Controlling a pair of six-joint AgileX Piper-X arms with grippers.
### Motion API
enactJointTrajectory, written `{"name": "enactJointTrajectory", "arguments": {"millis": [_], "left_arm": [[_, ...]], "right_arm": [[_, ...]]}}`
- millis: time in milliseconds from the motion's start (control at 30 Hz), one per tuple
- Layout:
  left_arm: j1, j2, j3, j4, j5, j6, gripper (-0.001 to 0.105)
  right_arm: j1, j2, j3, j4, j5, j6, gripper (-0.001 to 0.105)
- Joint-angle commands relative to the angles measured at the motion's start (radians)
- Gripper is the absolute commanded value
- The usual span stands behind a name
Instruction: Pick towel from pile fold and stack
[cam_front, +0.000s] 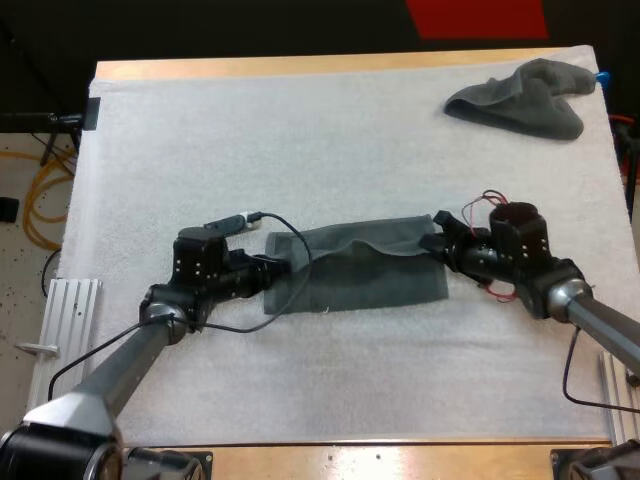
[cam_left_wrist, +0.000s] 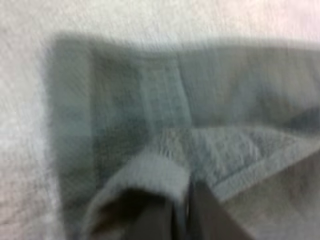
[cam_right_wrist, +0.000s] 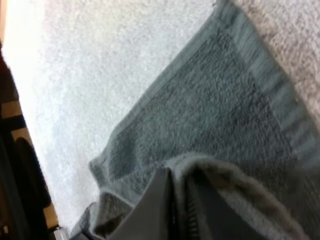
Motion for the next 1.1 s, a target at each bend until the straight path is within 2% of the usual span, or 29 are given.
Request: {"name": "enactJointTrajectory", "arguments": {"millis": [0, 200, 367, 500, 567, 633, 667, 733, 800, 933, 1067], "left_arm": [[0.01, 0.006, -0.001, -0.025, -0.002, -0.006, 0.0], [0.032, 0.063, -0.001, -0.059, 0.015, -0.004, 0.0], [0.032, 0.093, -0.001, -0.126, 0.072, -0.004, 0.0], [0.032, 0.093, -0.005, -0.165, 0.076, -0.004, 0.012], [0.032, 0.093, -0.013, -0.166, 0.076, -0.004, 0.023], [0.032, 0.093, -0.027, -0.165, 0.076, -0.004, 0.036], [0.032, 0.093, -0.031, -0.165, 0.076, -0.004, 0.039], [0.034, 0.093, -0.054, -0.165, 0.085, -0.004, 0.041], [0.034, 0.093, -0.076, -0.165, 0.109, -0.004, 0.041], [0.034, 0.087, -0.137, -0.148, 0.206, -0.004, 0.041], [0.034, 0.034, -0.173, -0.109, 0.226, 0.049, 0.041]], "right_arm": [[-0.005, 0.008, -0.011, -0.034, 0.005, -0.01, 0.0], [-0.005, 0.019, -0.01, -0.068, 0.106, -0.01, 0.0], [-0.005, 0.019, -0.01, -0.063, 0.122, -0.019, 0.0], [-0.005, 0.019, -0.01, -0.063, 0.122, -0.071, 0.0], [-0.005, 0.019, -0.01, -0.063, 0.116, -0.073, 0.007], [-0.005, 0.019, -0.01, -0.082, 0.11, -0.084, 0.023], [-0.005, 0.019, -0.01, -0.095, 0.108, -0.085, 0.028], [-0.005, 0.019, -0.01, -0.16, 0.102, -0.087, 0.047], [-0.005, 0.019, -0.01, -0.23, 0.1, -0.123, 0.056], [-0.005, -0.002, -0.01, -0.359, 0.097, -0.227, 0.058], [-0.005, -0.062, -0.014, -0.329, 0.102, -0.313, 0.058]]}}
